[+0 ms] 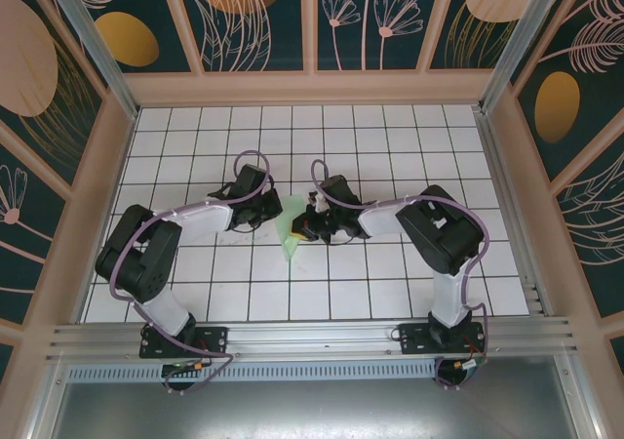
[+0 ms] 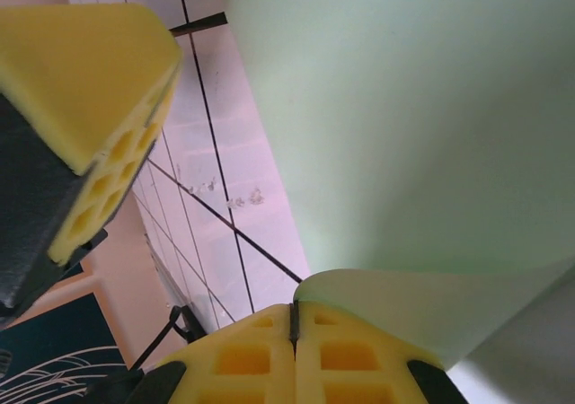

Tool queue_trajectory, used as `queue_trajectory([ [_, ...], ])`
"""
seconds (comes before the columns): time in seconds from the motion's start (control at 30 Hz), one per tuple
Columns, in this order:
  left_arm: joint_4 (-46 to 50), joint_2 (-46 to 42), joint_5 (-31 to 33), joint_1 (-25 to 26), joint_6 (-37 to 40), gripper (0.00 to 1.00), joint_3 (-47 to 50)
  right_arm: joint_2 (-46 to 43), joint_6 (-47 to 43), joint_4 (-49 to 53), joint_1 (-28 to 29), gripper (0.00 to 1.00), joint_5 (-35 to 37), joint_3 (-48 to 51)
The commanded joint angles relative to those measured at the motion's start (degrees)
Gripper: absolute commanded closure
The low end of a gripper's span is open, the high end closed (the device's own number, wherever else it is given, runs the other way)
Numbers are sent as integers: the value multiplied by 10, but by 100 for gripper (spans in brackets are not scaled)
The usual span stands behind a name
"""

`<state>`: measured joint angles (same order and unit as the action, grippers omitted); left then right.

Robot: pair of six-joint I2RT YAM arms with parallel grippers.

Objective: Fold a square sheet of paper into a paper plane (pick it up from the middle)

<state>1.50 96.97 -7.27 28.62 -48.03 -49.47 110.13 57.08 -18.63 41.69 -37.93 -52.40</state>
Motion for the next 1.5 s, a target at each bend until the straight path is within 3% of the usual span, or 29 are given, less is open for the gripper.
queue_trajectory([
  [0.0,1,34,-12,0,9,95,-11,12,-17,12,5,100,10,-18],
  [1.47,-3,62,-26,0,2,97,1,57,-33,14,8,100,24,-48],
])
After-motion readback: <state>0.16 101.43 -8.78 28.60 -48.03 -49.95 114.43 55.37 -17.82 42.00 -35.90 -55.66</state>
